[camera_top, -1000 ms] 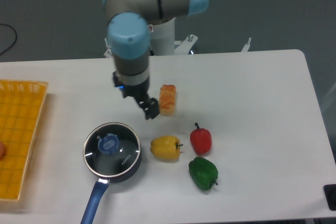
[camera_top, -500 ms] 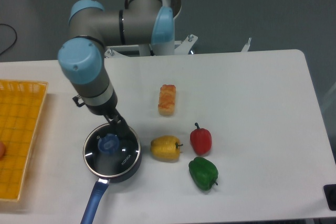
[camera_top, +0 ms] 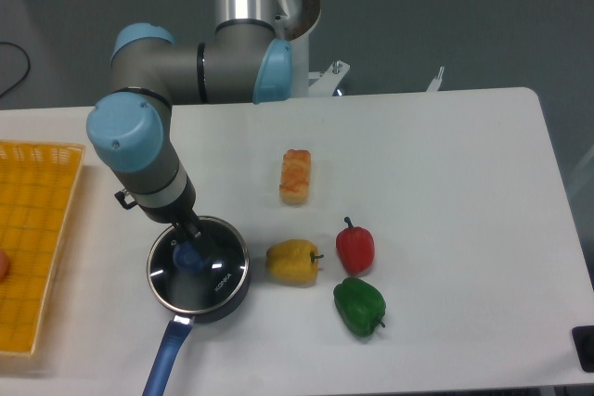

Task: Open the lid
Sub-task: 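Lower the gripper onto the blue knob and close on it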

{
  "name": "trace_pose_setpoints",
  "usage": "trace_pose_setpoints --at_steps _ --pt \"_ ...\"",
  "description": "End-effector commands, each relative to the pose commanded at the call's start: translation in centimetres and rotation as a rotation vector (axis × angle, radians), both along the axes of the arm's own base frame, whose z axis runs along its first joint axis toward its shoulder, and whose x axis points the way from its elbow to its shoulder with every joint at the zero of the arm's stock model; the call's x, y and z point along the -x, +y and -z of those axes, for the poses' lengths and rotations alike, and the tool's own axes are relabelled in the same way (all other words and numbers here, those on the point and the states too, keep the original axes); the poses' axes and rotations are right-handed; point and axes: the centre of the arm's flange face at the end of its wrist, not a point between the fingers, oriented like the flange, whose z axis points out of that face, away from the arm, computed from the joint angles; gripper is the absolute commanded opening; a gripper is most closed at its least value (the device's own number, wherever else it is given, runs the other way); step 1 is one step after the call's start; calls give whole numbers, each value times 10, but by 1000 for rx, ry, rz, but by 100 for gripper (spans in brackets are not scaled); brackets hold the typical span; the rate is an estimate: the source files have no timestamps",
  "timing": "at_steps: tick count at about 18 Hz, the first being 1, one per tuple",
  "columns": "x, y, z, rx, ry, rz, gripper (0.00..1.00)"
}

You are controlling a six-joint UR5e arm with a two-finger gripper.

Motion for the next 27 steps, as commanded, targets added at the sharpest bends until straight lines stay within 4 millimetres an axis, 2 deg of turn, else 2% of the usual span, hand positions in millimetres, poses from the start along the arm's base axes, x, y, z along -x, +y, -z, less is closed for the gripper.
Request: trace_pose_setpoints --at_steps 3,22,27 --pt "1 2 0 -1 1 2 100" --pt "10 17 42 27 6 6 100" --pt "7 19 49 33 2 12 100"
